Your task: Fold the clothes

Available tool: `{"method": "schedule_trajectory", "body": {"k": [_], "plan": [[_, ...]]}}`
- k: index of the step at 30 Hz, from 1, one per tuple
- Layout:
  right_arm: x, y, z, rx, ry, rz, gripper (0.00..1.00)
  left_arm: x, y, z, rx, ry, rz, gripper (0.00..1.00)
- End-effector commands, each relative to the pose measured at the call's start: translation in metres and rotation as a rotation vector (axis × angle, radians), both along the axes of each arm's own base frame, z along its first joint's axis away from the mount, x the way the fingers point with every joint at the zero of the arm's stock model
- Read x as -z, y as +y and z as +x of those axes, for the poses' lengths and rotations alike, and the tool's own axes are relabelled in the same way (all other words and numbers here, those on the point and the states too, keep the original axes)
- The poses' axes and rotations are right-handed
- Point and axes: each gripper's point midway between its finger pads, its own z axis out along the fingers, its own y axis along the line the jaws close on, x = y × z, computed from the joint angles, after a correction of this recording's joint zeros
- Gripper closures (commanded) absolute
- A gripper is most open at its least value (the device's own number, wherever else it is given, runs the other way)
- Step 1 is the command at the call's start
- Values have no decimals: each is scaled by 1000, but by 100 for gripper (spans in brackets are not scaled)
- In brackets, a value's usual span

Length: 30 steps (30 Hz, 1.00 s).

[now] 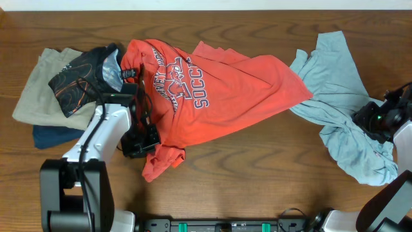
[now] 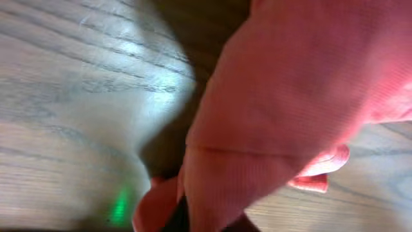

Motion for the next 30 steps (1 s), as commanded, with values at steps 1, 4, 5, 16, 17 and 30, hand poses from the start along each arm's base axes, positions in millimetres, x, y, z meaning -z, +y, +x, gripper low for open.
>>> {"method": "schedule_trajectory", "body": {"k": [1, 4, 5, 16, 17, 30], "plan": [[-8, 10, 9, -67, -36, 10, 75, -7, -2, 2, 40, -14, -21, 94], [-11, 31, 18, -170, -76, 40, 81, -31, -1, 13, 54, -60, -25, 93], [-13, 43, 21, -237, -94, 48, 82, -41, -1, 17, 61, -83, -28, 94], [0, 158, 19, -803, -82, -21, 89, -132, 43, 53, -108, -372, -5, 94], [3, 165, 20, -835, -80, -38, 89, -134, 49, 53, -140, -382, 1, 94], [76, 173, 34, -896, 24, -120, 92, -137, 90, 53, -333, -397, 32, 94]]}}
